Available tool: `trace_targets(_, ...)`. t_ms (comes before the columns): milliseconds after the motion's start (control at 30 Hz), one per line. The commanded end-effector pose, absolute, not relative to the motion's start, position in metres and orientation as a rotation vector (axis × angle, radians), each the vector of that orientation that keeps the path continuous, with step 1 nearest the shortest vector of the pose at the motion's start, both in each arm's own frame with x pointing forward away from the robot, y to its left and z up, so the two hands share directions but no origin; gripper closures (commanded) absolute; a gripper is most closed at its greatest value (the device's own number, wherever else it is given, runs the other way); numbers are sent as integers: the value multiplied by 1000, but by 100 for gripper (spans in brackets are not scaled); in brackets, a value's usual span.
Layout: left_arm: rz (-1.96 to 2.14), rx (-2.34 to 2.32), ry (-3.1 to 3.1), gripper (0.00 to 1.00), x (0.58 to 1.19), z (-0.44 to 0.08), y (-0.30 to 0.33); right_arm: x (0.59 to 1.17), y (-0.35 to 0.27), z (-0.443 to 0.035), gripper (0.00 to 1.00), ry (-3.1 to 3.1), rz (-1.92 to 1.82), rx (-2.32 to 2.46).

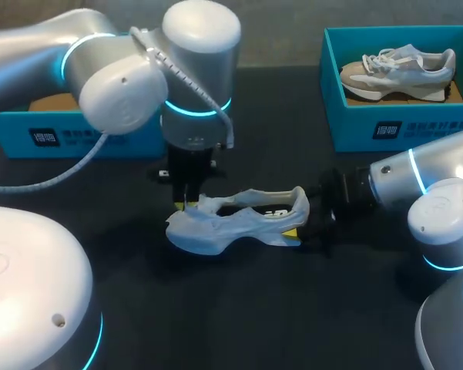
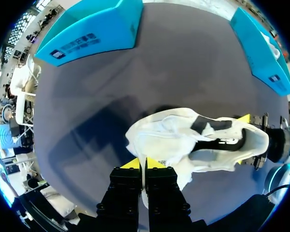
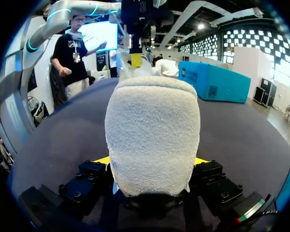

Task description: Take the shoe out of the shoebox, open the shoe tongue, remove and reinsert the insole, then place the shoe into the shoebox

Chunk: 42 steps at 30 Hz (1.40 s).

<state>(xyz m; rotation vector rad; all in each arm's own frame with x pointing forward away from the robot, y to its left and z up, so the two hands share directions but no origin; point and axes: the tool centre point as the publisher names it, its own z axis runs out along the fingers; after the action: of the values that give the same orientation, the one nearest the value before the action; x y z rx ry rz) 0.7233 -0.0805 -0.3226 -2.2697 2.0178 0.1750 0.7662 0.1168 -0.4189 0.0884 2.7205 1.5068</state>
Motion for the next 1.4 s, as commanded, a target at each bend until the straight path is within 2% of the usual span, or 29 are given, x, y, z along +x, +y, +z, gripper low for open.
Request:
trace_targets(33, 169, -2288, 2013, 100, 722, -331, -68, 769, 119, -422, 100, 2727, 1497, 92)
trace_targets(433, 188, -2257, 2002, 100, 720, -361, -56, 769, 119, -422, 100, 2727, 1497, 92)
trace_targets(567, 195, -2242, 1997, 91, 720, -367, -55, 769, 119, -422, 100, 2727, 1497, 92)
trace_targets(667, 196, -2231, 1997, 84, 720, -372, -54, 769, 119, -422, 100, 2727, 1497, 92)
trace_targets(733, 208, -2231, 1992, 72, 720, -375, -53, 769, 119, -422, 100, 2727, 1497, 92)
trace_targets(867, 202, -2238, 1999, 64, 719, -377, -52, 769, 119, -422, 100, 2727, 1497, 92)
trace_targets(900, 200, -2241, 1993, 55, 719, -377, -52, 769, 119, -422, 100, 2727, 1497, 92)
trace_targets(1000, 191, -2241, 1993, 41, 718, -375, -51, 769, 119, -422, 100, 2727, 1497, 92)
trace_targets(1033, 188, -2240, 1993, 11, 718, -373, -52, 769, 119, -422, 100, 2727, 1497, 92)
trace_targets(1067, 174, -2239, 1998, 0, 718, -371, -52, 769, 119, -422, 100, 2727, 1497, 92)
trace_targets(1400, 59, -2184, 2100, 0, 724, -346, -62, 769, 119, -422, 100, 2727, 1497, 92)
